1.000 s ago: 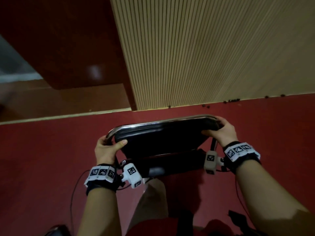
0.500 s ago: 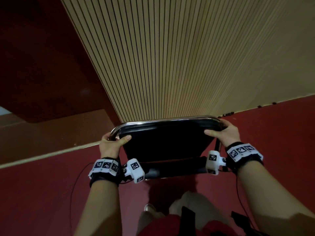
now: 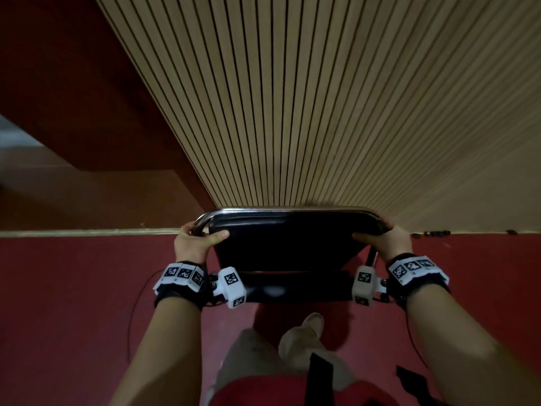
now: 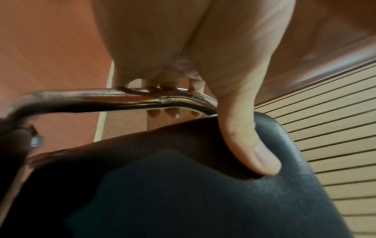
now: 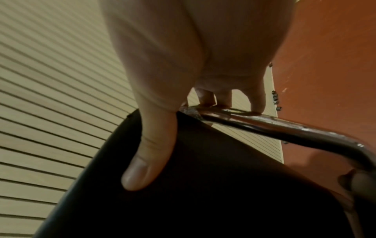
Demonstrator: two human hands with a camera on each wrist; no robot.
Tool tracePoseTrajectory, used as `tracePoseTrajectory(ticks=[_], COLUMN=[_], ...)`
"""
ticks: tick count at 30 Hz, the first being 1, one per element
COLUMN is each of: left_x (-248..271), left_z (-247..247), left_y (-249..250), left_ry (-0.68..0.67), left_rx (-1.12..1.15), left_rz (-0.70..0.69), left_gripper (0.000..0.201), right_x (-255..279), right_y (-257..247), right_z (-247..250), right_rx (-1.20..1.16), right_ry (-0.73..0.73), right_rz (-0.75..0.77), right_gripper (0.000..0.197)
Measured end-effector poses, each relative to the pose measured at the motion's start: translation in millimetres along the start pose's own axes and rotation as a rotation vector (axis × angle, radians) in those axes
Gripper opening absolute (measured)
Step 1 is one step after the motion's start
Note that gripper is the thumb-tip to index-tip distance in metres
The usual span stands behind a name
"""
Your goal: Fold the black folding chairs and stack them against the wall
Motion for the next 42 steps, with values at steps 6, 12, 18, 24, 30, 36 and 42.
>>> tracePoseTrajectory(ticks=[6,12,18,24,30,36,42], left_x=[-44.9,-98.1,-146.2,-186.3,-204.6,-203.8,-191.5], left_z=[-21.3,-41.0,-50.7,-58.7,-66.4,-71.0,-72.3], left_y=[-1.1,11.3,28.4,43.9,53.3,56.1,45.4], left_ry=[0.013,0.003,-0.004,-0.045,-0.084,-0.106,-0.116], left_rx=[0.000,-0.048,-0.083,-0.112,-0.129,-0.074,0.022], left_rz=[0.065,0.111,0.116,0.094,0.060,0.073,0.089], left_gripper=[0.079,0.079,0.071,0.067,0.062,0.072,0.076], right_x=[-49.4,-89.4,-120.5,-138.6,-139.3,-137.3,-122.9], right_y=[-15.4,-37.4,-73.8,-96.5,-109.4,-105.3,-95.3], right_z=[-20.9,-41.3,-67.2,-83.8,-90.9,-99.6,-102.9], right_rx=[0.011,0.013,-0.036,-0.062,-0.090,-0.213,-0.210], right_ry=[-0.025,-0.012,-0.029,0.022,0.051,0.085,0.082], right_rz=[-0.028,-0.070,-0.092,-0.095,-0.110,-0.125,-0.118], right_gripper=[0.060,0.059,0.059,0.055,0.064,0.084,0.076])
Point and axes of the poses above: each hand's wrist, its own x-axis away from the middle knuckle, its own z-axis out of the back of the hand, y = z × x, the point moved 9 cm from there along -x, towards the middle knuckle, and after that the axes turned 6 degrees about -z, right-handed, at the moved point
